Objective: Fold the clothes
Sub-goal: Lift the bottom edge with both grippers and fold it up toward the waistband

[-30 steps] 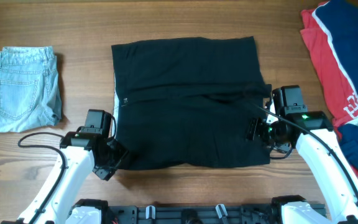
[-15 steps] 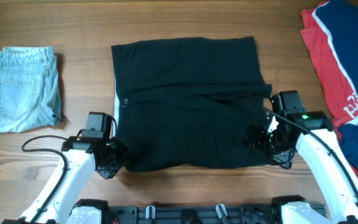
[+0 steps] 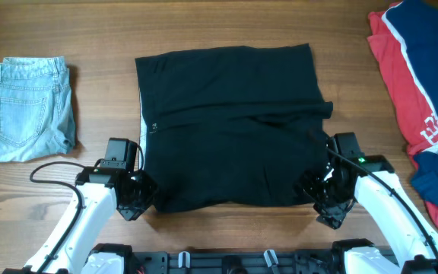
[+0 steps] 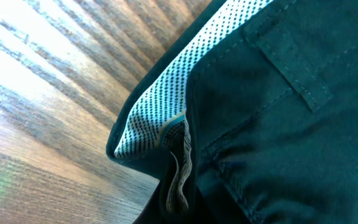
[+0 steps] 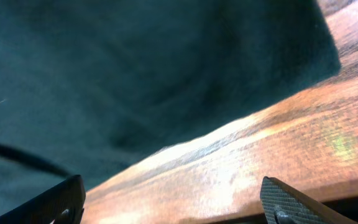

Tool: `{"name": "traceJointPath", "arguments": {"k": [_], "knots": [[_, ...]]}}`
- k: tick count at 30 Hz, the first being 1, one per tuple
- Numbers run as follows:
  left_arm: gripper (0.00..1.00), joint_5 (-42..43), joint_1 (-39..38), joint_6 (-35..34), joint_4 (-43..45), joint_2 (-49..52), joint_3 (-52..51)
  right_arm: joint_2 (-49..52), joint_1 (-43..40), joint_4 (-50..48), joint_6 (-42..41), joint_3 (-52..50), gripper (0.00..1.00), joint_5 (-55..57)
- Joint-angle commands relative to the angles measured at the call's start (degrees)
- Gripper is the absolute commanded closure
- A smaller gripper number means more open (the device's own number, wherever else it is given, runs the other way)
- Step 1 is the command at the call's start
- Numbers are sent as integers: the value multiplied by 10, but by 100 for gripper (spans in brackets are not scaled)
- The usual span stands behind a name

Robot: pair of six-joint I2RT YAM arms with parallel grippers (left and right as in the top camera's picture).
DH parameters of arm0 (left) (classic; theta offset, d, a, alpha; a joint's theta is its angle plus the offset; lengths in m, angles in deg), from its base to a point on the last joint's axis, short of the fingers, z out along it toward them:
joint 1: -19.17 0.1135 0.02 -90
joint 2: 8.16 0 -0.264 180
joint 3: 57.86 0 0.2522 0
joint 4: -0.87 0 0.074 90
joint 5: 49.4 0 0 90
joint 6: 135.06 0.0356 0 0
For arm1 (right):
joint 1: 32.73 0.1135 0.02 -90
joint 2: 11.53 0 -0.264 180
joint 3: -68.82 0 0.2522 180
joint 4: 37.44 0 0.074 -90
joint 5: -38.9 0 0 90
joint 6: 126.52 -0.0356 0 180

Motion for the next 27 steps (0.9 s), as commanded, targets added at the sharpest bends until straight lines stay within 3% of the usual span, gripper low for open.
{"name": "traceJointPath", "arguments": {"k": [1,4,6,7,8,9,10,16,27], "knots": [[96,11,-1,16,-1,-6,-3,-7,3,-69,-57,-35,14,0],[96,11,-1,16,-1,-6,-3,-6,3,-130,-76,-53,22,40],[96,11,-1,16,-4,-6,-3,-6,3,-143,-88,-56,34,53],[96,11,-1,20,-5,-6,-3,-6,3,-147,-87,-56,45,58],[96,11,-1,30,-6,-6,-3,-6,3,-147,-87,-56,62,62],[96,11,-1,31,-12,-6,-3,-6,3,-147,-85,-56,88,63],[96,11,-1,31,-17,-6,-3,-6,3,-146,-82,-56,96,62],[96,38,-1,102,-111,-25,34,-13,3,-129,-37,-34,96,37],[96,39,-3,105,-266,-186,74,-171,-14,70,-19,126,96,120]]}}
